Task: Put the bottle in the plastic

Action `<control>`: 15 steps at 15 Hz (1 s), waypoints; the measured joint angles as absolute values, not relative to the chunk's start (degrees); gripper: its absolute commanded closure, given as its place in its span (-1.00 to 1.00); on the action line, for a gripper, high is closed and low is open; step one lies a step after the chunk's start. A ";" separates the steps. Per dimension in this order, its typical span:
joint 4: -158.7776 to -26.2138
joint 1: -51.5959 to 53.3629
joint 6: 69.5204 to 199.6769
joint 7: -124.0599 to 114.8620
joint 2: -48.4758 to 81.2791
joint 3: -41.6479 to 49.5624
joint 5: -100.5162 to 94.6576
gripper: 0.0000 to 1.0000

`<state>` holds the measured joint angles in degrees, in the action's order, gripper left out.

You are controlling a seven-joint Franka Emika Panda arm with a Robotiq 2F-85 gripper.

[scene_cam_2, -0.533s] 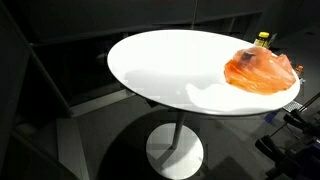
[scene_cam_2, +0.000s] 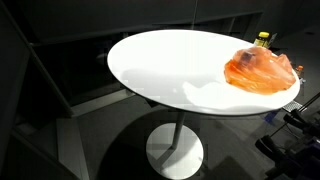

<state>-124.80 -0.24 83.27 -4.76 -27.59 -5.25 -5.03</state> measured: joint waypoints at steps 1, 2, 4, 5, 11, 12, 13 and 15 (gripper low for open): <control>-123.92 -0.24 83.27 -4.76 -26.92 -5.20 -5.03 -1.00; -122.78 -0.24 83.27 -4.76 -26.05 -5.09 -5.03 -1.00; -120.23 -0.26 83.27 -4.76 -23.94 -4.66 -5.03 -1.00; -118.85 -0.30 83.28 -4.76 -22.72 -4.32 -5.07 -1.00; -111.23 -2.92 86.62 -4.77 -14.26 -0.06 -6.62 -1.00; -110.41 -3.54 87.73 -4.77 -12.93 0.75 -7.01 -1.00; -109.58 -4.17 89.07 -4.77 -11.53 1.65 -7.24 -1.00; -108.25 -5.26 92.00 -4.77 -8.86 3.31 -7.41 -1.00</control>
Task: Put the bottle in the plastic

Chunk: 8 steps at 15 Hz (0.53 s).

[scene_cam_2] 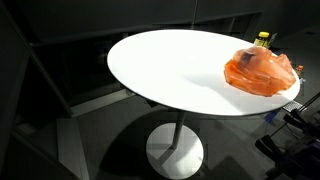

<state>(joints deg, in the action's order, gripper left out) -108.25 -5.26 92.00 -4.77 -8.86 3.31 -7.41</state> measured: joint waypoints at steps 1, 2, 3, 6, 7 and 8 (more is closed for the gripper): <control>-107.67 -5.76 93.50 -4.77 -7.53 4.08 -7.42 -1.00; -107.20 -6.29 95.15 -4.77 -6.22 4.79 -7.43 -1.00; -106.73 -6.75 96.72 -4.77 -4.86 5.52 -7.43 -1.00; -105.50 -8.10 100.38 -4.78 -0.89 7.55 -7.37 -1.00; -105.00 -8.54 101.17 -4.80 0.54 8.19 -7.36 -1.00; -104.58 -9.00 101.86 -4.87 1.98 8.75 -7.35 -1.00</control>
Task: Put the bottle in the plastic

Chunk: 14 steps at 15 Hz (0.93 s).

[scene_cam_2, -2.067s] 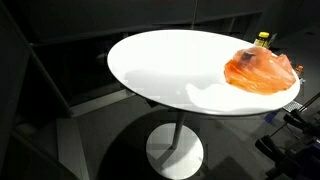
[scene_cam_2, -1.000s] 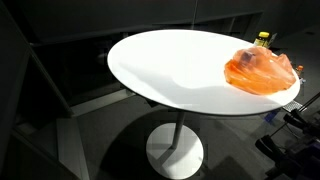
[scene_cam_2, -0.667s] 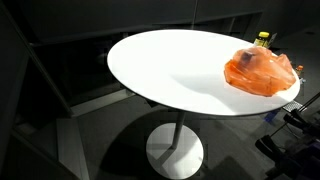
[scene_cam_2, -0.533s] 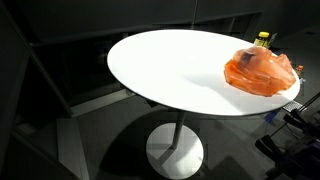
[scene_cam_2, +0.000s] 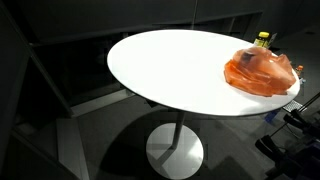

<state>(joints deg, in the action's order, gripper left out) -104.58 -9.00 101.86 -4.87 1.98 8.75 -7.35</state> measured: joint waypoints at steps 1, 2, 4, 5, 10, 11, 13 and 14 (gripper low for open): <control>-104.06 -9.40 102.19 -4.98 3.50 9.30 -7.23 -1.00; -103.39 -9.80 102.22 -5.09 5.12 9.78 -6.82 -1.00; -101.95 -10.50 102.21 -5.22 8.19 10.47 -5.74 -1.00; -101.21 -10.75 102.18 -5.31 9.64 10.79 -5.41 -1.00; -98.04 -11.55 101.19 -5.36 13.79 11.33 -2.56 -1.00; -97.80 -11.55 101.03 -5.36 13.80 11.34 -2.46 -1.00; -97.53 -11.55 100.87 -5.36 13.79 11.33 -2.40 -1.00; -97.53 -11.55 100.87 -5.36 13.79 11.33 -2.40 -1.00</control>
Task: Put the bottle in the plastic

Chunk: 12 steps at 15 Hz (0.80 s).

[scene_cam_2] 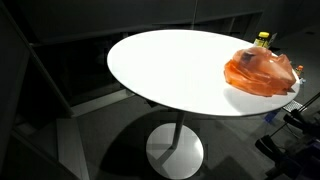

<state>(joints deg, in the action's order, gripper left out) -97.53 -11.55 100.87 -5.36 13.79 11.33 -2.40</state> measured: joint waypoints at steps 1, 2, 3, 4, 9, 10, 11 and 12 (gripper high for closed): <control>-97.56 -11.55 100.87 -5.36 13.83 11.35 -2.40 -1.00; -97.57 -11.64 100.87 -5.36 14.00 11.45 -2.29 -1.00; -97.55 -11.84 100.87 -5.36 14.28 11.56 -2.04 -1.00; -97.46 -12.13 100.95 -5.36 14.75 11.71 -1.53 -1.00; -95.63 -14.81 104.63 -5.36 19.77 12.67 1.32 -1.00; -95.11 -15.40 105.63 -5.36 21.09 12.76 1.92 -1.00; -94.46 -15.98 106.58 -5.36 22.55 12.78 2.62 -1.00; -93.77 -16.43 107.60 -5.36 24.02 12.78 3.25 -1.00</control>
<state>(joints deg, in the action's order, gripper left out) -93.77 -16.43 107.60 -5.36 24.02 12.78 3.25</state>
